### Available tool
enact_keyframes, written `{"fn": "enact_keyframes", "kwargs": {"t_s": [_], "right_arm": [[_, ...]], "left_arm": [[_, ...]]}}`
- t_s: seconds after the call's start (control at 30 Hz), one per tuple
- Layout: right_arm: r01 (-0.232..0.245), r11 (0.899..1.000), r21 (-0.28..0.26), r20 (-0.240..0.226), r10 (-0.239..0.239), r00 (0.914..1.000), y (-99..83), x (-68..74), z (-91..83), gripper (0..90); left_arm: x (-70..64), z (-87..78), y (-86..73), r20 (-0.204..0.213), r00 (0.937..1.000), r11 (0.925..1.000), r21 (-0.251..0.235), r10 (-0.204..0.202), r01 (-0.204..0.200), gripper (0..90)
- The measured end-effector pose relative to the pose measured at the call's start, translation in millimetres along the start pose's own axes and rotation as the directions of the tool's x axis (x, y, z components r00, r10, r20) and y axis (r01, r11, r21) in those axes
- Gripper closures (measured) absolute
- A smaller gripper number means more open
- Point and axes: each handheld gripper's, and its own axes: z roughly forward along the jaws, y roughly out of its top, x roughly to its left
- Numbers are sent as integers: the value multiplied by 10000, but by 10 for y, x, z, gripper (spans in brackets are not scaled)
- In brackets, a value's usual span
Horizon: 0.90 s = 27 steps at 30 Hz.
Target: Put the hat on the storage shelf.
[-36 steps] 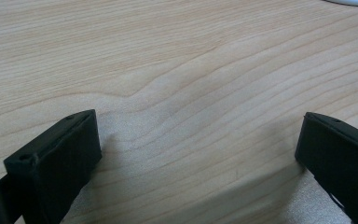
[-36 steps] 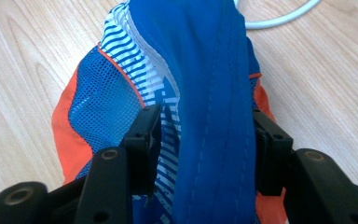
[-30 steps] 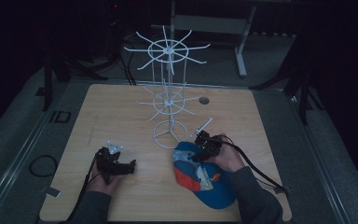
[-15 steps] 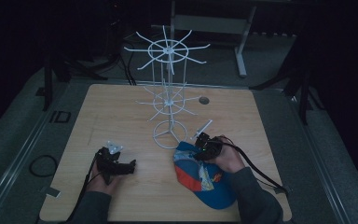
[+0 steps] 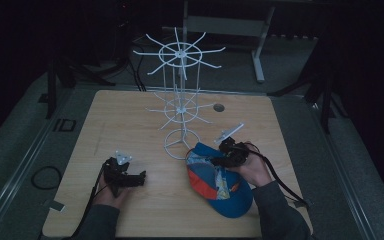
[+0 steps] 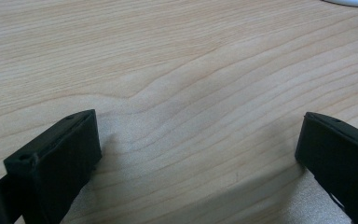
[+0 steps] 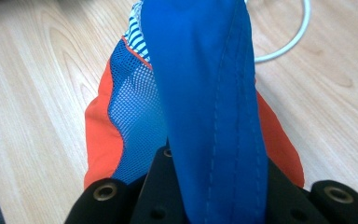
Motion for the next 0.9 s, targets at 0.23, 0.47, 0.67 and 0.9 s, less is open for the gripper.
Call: {"fn": "enact_keyframes", "kwargs": {"t_s": [0.23,0.47,0.67,0.9], "right_arm": [[-130,9964,-841,69,136,9999,-35,-3,-228,876],[-86,9924,-1227,190,110,9998,-72,-2,-373,876],[-113,9849,-1730,270,162,9995,-116,-6,-540,876],[-110,9781,-2081,475,213,9986,-147,-33,-671,876]], "left_arm": [[-1,1,0,13,10000,10000,-4,-16,16,1],[-1,1,1,13,10000,10000,4,-15,15,1],[1,-2,1,25,10000,10000,38,5,-5,0],[-1,-1,1,20,10000,10000,18,-16,16,1]]}}
